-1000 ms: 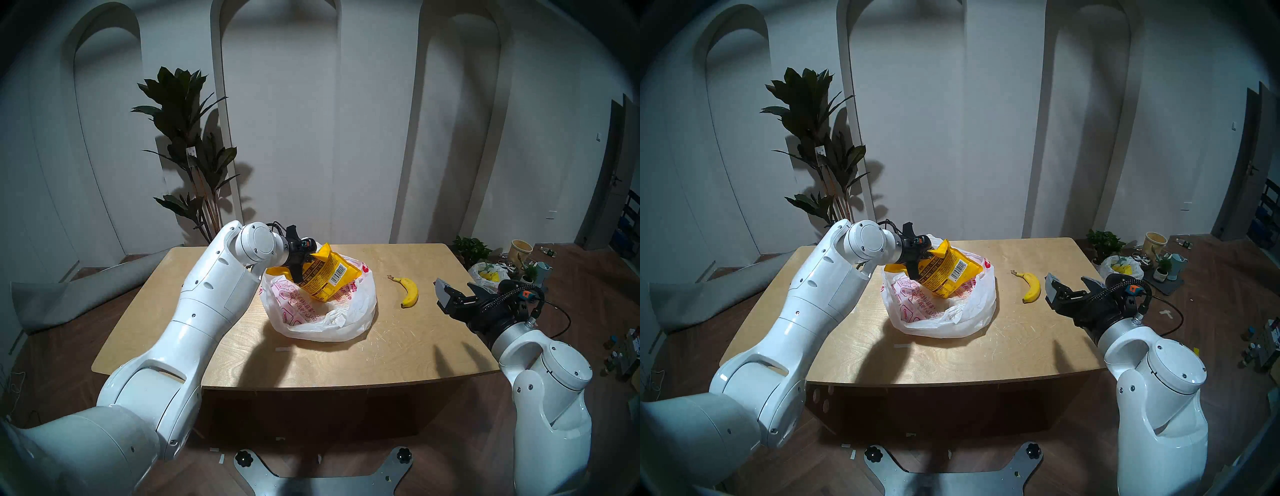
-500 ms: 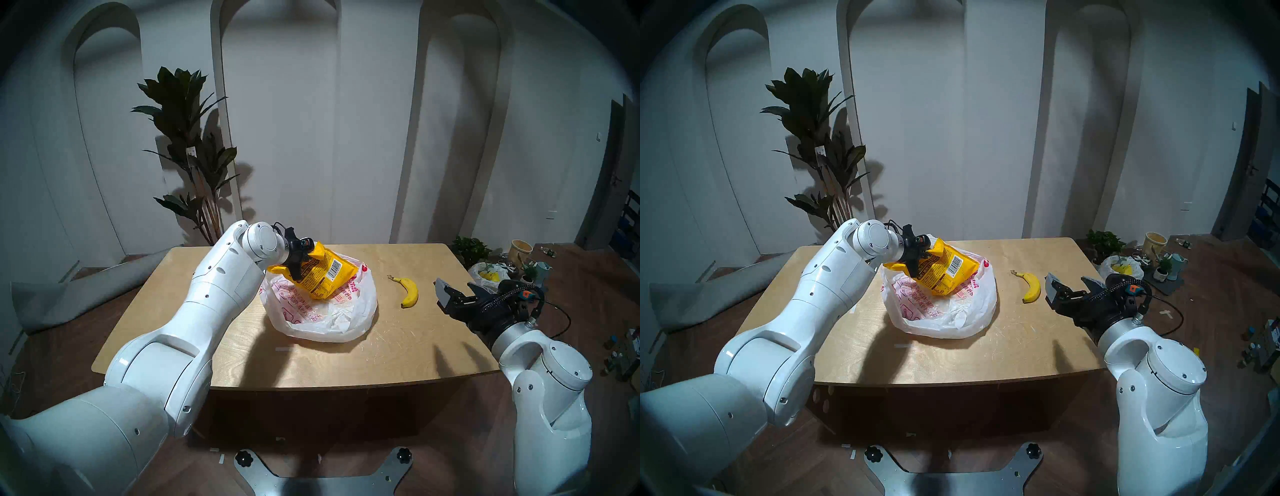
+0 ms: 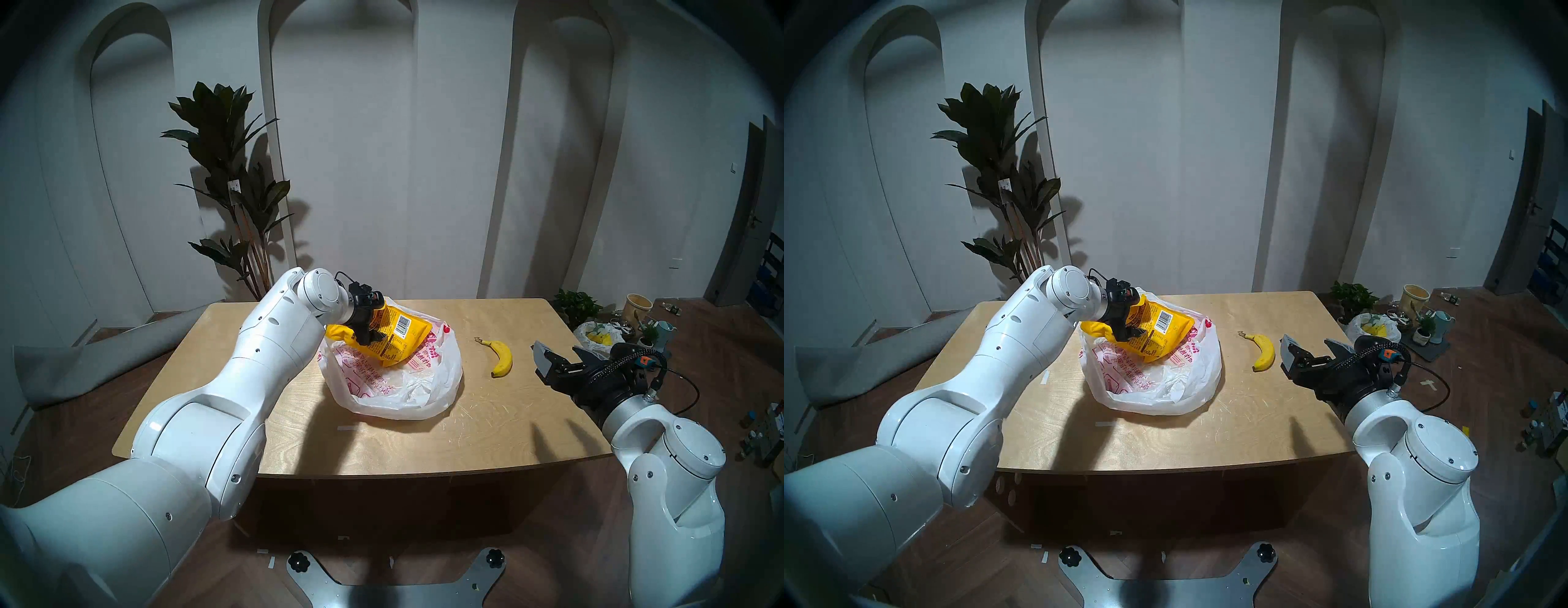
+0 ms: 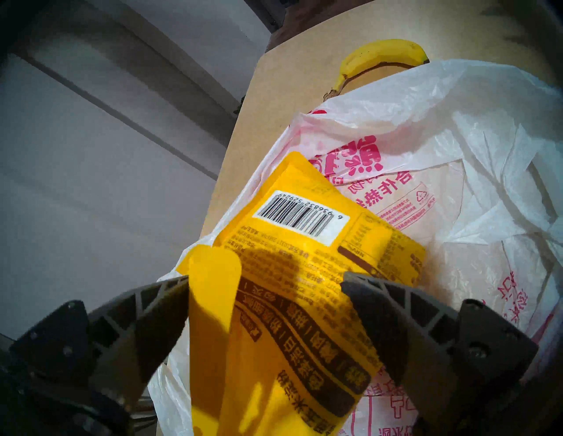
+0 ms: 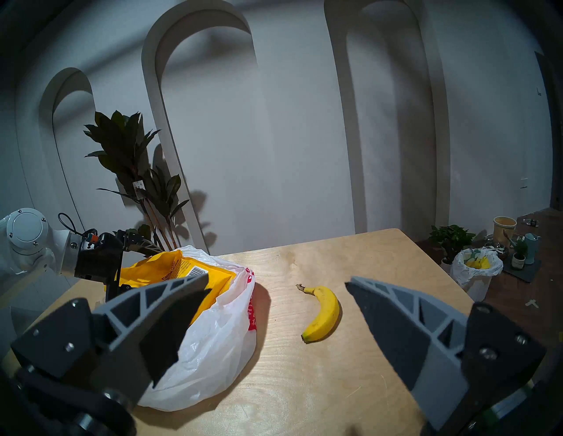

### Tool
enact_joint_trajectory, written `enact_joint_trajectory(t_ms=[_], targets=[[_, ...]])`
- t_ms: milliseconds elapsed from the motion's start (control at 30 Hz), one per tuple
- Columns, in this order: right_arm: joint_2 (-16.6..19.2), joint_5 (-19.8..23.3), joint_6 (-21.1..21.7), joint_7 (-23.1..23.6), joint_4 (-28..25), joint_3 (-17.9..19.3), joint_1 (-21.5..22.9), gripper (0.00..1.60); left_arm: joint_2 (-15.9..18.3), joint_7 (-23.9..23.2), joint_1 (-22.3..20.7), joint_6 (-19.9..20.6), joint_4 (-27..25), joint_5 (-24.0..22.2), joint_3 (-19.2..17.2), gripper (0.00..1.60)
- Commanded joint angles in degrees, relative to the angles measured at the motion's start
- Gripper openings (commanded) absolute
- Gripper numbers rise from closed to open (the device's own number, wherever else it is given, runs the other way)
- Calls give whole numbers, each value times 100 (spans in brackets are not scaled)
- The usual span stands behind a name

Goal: Bag the groceries: heavy items first, fragile items on top

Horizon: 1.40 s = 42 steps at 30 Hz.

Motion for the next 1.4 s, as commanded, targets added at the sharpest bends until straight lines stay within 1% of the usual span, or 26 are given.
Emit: enact_joint_trajectory(t_ms=[0, 267, 433, 467, 533, 567, 667, 700, 733, 767, 933, 967, 1000, 1033, 1100, 1133, 1233, 1267, 1367], targets=[[0, -3, -12, 1, -116, -3, 7, 160, 118, -118, -351, 116, -449, -125, -224, 160], [1, -1, -14, 3, -108, -3, 12, 160, 253, -102, -496, 253, -844, -214, -490, 160], [0, -3, -13, 1, -115, -3, 8, 160, 392, -73, -330, 476, -1379, -313, -773, 160], [0, -3, -13, 2, -114, -3, 9, 160, 414, -10, -325, 505, -1412, -338, -850, 160], [0, -2, -13, 3, -113, -3, 9, 160, 488, 85, -225, 600, -1650, -394, -1021, 160], [0, -2, -13, 3, -111, -3, 10, 160, 504, 112, -248, 610, -1625, -443, -1111, 160], [2, 0, -15, 6, -102, -3, 16, 160, 638, 283, -39, 735, -1938, -583, -1462, 160], [2, 0, -15, 6, -102, -3, 16, 160, 638, 283, -39, 735, -1938, -583, -1462, 160], [2, 0, -15, 6, -100, -3, 17, 160, 686, 302, 40, 771, -2003, -624, -1563, 160], [3, 0, -15, 7, -95, -3, 19, 160, 754, 335, 208, 869, -2176, -675, -1706, 160], [6, 4, -17, 10, -70, -3, 28, 160, 1071, 571, 734, 1205, -2347, -803, -2315, 160], [6, 4, -17, 11, -68, -3, 29, 160, 1097, 593, 611, 1301, -2214, -819, -2175, 160], [6, 5, -17, 11, -65, -3, 30, 160, 1139, 609, 930, 1316, -2434, -846, -2480, 160], [6, 5, -17, 12, -62, -3, 31, 160, 1152, 620, 868, 1386, -2355, -868, -2522, 160], [7, 5, -17, 12, -58, -3, 33, 160, 1160, 633, 1093, 1463, -2464, -926, -2648, 160], [7, 5, -17, 12, -56, -3, 34, 160, 1155, 628, 1110, 1508, -2446, -937, -2688, 160], [7, 6, -18, 13, -51, -3, 36, 160, 1104, 647, 1423, 1623, -2643, -1034, -2916, 160], [7, 6, -18, 13, -49, -3, 37, 160, 1083, 647, 1429, 1650, -2630, -1052, -2969, 160], [8, 6, -19, 14, -46, -3, 39, 160, 1014, 654, 1767, 1728, -2871, -1142, -3201, 160]])
